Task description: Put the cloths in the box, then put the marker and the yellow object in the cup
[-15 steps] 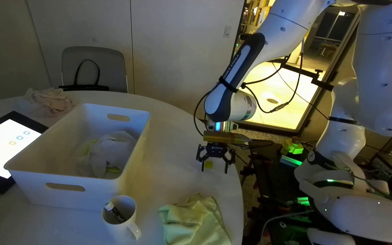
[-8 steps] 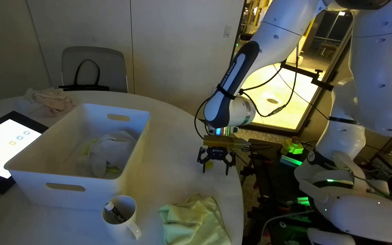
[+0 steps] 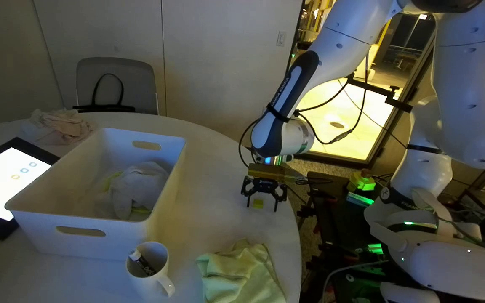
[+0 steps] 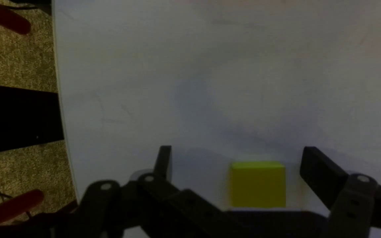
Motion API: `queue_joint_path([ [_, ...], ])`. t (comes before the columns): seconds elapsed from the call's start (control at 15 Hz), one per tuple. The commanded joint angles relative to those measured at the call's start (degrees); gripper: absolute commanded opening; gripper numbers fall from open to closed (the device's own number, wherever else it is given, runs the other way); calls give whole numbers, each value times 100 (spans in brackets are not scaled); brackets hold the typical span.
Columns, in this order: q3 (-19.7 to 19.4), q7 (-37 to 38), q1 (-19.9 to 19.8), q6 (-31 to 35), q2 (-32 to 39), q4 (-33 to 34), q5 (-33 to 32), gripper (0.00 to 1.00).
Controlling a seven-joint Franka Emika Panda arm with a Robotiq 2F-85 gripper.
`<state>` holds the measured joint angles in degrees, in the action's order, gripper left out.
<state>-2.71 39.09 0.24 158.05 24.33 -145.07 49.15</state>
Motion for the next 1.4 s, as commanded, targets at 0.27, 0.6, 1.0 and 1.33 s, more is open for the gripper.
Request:
queue_joint_path([
  [0.27,-134,138,65,224,439,426,-45,100],
  [0.6,-133,200,77,210,458,373,-36,100],
  [1.0,-150,281,108,196,408,285,-75,60],
  [1.33,-228,472,181,161,356,204,-244,22],
])
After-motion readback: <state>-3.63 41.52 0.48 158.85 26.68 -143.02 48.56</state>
